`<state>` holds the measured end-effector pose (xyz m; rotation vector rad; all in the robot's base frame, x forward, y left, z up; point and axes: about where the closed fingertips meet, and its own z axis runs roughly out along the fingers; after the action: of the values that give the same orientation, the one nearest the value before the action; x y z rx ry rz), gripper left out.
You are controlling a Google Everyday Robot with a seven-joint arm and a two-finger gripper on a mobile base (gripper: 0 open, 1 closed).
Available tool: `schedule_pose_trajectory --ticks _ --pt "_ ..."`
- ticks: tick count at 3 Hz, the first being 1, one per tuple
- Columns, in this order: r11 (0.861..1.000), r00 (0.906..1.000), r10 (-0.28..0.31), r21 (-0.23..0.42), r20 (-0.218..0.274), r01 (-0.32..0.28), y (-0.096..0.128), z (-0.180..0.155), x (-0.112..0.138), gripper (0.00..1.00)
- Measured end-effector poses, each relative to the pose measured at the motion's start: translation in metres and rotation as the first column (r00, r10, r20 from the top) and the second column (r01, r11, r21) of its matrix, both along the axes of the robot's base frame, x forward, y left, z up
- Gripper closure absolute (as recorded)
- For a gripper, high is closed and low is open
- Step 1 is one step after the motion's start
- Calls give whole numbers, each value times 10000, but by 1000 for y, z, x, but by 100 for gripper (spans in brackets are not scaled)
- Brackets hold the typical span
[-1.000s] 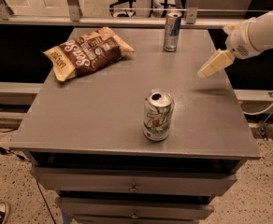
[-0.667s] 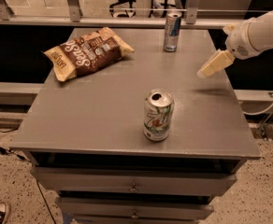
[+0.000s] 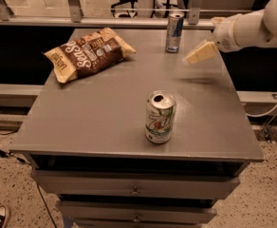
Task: Move redbull can near 7up can
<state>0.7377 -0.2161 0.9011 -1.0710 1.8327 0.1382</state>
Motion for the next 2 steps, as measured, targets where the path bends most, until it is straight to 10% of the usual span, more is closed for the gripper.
schedule_pose_trajectory --ticks 2 --pt "9737 9962 -539 2247 690 371 23 9 75 0"
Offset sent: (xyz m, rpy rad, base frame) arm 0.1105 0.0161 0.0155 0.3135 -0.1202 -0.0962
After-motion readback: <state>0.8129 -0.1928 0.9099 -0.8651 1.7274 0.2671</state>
